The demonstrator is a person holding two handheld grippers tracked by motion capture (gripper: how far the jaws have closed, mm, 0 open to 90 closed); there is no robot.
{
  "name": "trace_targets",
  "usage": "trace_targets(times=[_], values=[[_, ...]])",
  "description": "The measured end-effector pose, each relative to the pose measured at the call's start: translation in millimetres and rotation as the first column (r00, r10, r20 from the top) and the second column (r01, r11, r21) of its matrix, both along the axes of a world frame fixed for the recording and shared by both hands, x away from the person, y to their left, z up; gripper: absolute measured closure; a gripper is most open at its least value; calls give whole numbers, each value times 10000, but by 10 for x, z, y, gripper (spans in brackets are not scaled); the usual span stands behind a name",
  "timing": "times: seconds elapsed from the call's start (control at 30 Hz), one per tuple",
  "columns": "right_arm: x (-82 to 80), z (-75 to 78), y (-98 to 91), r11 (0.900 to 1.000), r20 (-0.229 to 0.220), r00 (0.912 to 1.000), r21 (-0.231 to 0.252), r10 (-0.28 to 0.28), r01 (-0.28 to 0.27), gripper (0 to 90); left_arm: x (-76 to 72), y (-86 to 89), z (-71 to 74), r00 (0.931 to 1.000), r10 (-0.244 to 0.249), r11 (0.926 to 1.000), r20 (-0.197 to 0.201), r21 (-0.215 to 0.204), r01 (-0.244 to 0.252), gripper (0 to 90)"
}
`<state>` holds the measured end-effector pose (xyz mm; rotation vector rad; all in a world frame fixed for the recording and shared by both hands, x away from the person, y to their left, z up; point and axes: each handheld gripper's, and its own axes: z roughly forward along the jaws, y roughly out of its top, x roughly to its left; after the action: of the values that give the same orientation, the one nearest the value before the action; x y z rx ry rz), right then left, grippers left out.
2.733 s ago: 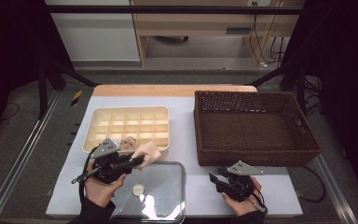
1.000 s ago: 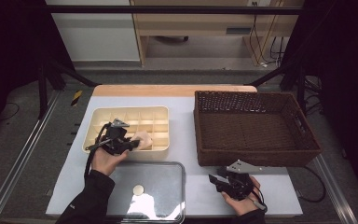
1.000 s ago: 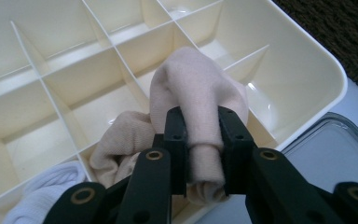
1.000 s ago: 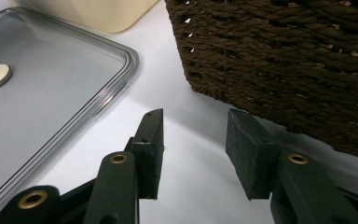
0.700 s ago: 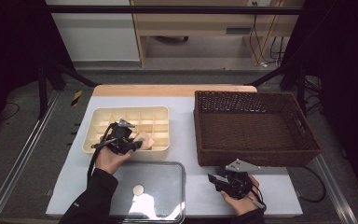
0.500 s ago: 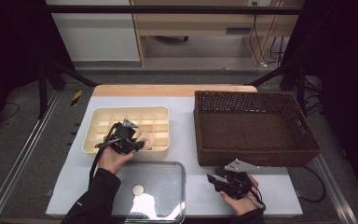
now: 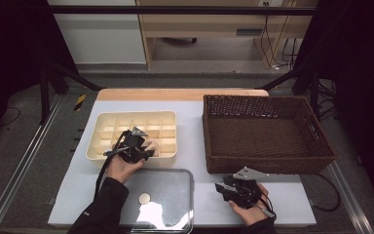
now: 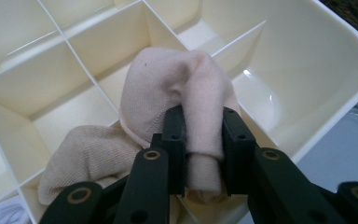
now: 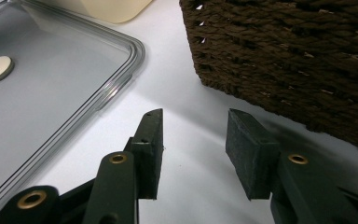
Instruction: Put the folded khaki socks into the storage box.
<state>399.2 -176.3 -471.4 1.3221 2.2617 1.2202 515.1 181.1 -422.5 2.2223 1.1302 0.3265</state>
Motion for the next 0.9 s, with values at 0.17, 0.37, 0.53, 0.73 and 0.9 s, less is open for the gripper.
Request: trace_targets(times=[0.17, 0.37, 0.53, 0.73, 0.9], values=[[2, -2, -6, 10000, 1, 10000, 13, 31, -31, 560, -22, 26, 41, 9991, 314, 9995, 284, 51, -315, 625], [-2, 5, -15, 10000, 20, 10000, 53, 19, -19, 557, -143, 115, 190, 9966, 202, 9988, 801, -464, -165, 567], [-6, 10, -7, 10000, 84, 10000, -2, 53, -53, 572, -131, 103, 130, 9952, 190, 9997, 957, -186, -173, 781], [1, 2, -12, 10000, 45, 10000, -33, 50, -50, 580, -81, 114, -18, 9983, 8, 10000, 584, -36, -6, 801], [6, 1, -1, 10000, 5, 10000, -12, 90, -90, 576, -97, 115, 11, 9968, 141, 9998, 782, 119, -151, 768]])
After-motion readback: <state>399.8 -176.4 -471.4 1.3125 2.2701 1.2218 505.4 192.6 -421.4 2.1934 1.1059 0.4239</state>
